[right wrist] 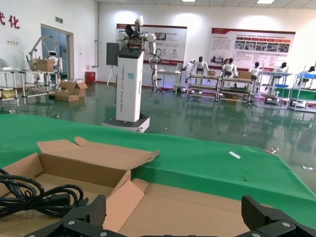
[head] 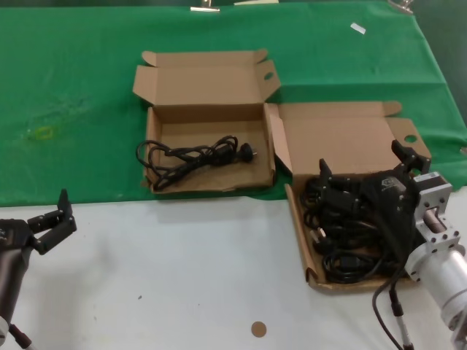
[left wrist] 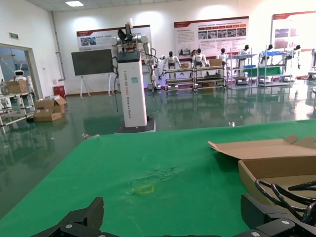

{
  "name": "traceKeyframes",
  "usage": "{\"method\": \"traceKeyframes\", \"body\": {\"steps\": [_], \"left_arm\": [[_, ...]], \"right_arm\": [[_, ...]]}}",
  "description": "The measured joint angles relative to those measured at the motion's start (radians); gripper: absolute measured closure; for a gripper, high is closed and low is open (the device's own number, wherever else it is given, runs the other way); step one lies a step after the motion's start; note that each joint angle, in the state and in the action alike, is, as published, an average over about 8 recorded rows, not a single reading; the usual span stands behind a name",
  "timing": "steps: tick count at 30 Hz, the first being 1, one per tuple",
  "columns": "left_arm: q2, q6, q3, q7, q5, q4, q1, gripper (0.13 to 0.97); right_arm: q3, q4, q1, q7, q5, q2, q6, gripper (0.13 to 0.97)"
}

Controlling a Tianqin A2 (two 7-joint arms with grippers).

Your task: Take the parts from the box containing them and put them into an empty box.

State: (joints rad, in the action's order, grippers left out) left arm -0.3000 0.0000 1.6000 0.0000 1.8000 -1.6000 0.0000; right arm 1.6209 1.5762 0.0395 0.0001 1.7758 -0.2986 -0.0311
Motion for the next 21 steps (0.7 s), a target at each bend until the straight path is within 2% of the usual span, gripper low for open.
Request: {"method": "traceKeyframes", "body": {"steps": [21], "left_arm": [[0.000, 0.000, 0.000, 0.000, 0.000, 0.000, 0.000, 0.132]], "right_arm": [[0.000, 0.000, 0.000, 0.000, 0.000, 0.000, 0.000, 0.129]]}}
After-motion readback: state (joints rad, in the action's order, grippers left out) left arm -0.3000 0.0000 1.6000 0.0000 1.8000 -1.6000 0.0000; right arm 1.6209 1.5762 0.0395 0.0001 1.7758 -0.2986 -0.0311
